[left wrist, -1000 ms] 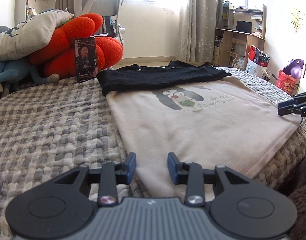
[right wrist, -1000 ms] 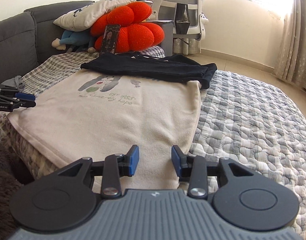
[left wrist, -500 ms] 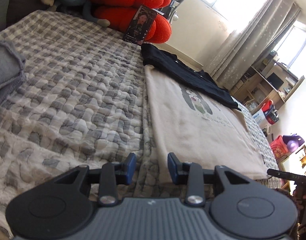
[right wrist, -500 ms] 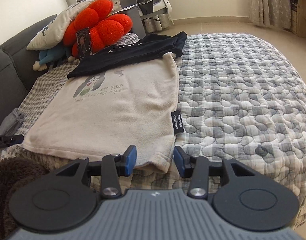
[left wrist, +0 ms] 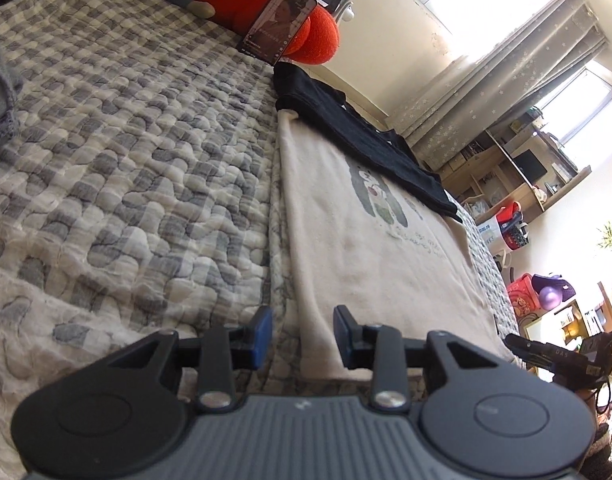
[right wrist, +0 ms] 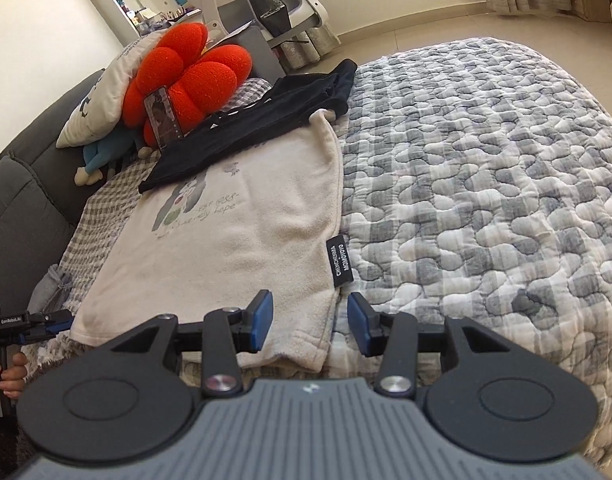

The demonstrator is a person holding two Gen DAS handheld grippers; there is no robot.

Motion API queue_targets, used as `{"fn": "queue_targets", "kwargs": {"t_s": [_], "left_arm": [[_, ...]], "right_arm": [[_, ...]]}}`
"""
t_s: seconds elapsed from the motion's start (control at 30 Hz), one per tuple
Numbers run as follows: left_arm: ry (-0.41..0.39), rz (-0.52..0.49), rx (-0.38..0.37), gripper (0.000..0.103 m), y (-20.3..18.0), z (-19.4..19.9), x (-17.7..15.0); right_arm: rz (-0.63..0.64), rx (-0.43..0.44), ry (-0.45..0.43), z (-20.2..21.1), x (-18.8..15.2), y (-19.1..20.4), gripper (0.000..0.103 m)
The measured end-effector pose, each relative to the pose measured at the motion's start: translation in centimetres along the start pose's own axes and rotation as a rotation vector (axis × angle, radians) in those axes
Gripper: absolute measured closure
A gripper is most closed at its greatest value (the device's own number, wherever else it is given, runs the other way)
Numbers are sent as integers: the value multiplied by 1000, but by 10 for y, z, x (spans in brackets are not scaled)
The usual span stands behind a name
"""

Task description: Fold clothes

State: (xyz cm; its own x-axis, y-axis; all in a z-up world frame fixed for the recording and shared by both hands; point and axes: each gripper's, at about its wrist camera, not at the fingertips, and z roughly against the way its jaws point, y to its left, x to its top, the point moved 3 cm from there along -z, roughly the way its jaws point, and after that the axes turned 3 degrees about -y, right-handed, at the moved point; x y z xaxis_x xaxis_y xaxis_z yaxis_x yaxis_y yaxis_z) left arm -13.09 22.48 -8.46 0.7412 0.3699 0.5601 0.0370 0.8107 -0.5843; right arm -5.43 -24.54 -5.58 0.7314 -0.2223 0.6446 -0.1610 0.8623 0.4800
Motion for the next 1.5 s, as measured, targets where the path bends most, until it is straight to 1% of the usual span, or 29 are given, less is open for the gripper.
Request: {"fn": "queue_targets", "kwargs": {"t_s": [0.17,0.27,0.4,0.5,0.63,0.73,0.93,1.07,1.13,1.2,1.33,1.37,1.5], "left_arm": [[29,-8,9,69,3,-5,3],[41,-16,17,69,4,-5,5],[35,-30,39,69,5,-2,10],[18,-22,47,69,8,2,16],[55,-38,48,68,5,-4,14],[81,-29,29,67,5,-8,10],[91,-8,18,68,8,-8,9],[102,-20,14,69,5,-9,6],[108,-29,12,69,4,-10,5],[113,-37,10,69,2,-11,4],[117,-43,9,69,1,-11,4],[117,-46,10,70,1,-10,4],[117,-63,16,71,-3,-8,4]], "right_arm": [[-77,23,12,6,6,-18,57],[-99,46,29,8,6,-22,57],[-93,66,46,7,5,-20,56],[-92,89,60,6,5,-18,56],[-80,103,79,3,4,-13,56],[-90,108,83,3,5,-14,56],[-104,112,85,2,4,-14,56],[-108,114,84,1,3,-15,56],[-102,114,89,1,3,-15,59],[-92,117,102,-1,2,-12,64],[-78,107,114,-2,2,-8,71],[-79,107,119,-2,2,-8,75],[-59,101,130,-2,1,-5,76]]}}
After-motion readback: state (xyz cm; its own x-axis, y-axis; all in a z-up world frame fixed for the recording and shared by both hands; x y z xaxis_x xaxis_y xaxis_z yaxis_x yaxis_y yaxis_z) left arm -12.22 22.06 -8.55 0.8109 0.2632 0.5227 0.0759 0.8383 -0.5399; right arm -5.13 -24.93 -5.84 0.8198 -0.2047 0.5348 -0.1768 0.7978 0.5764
